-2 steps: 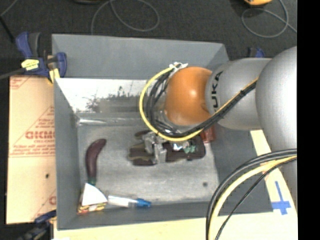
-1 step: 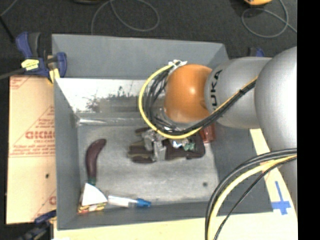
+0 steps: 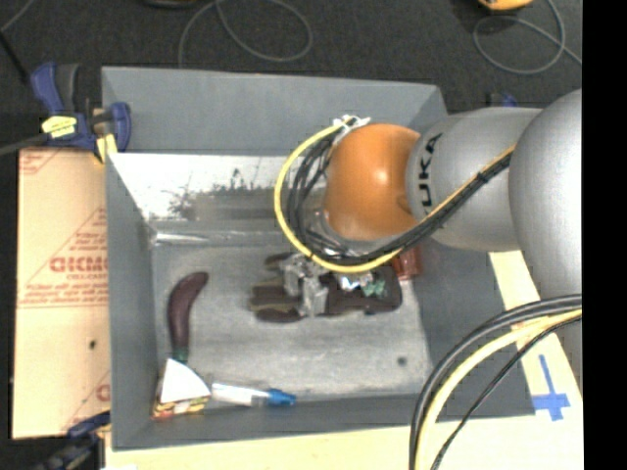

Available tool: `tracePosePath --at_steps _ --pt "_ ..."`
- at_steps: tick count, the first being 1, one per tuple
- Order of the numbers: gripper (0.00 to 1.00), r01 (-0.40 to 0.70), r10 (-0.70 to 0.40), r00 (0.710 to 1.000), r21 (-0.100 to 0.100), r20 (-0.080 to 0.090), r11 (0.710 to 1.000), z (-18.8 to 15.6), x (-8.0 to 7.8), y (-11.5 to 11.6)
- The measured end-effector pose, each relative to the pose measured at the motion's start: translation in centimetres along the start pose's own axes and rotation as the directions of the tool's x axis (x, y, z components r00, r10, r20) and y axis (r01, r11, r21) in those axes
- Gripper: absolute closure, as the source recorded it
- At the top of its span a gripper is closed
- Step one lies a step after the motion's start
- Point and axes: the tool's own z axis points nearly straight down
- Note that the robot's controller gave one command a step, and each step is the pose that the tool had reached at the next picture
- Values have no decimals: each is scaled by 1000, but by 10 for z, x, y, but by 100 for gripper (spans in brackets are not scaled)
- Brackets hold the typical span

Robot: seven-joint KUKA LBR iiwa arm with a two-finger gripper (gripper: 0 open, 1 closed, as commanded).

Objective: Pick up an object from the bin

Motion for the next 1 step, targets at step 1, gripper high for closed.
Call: tracePosePath --at_steps 1 --pt "100 1 -1 1000 1 4 1000 -16 -4 7"
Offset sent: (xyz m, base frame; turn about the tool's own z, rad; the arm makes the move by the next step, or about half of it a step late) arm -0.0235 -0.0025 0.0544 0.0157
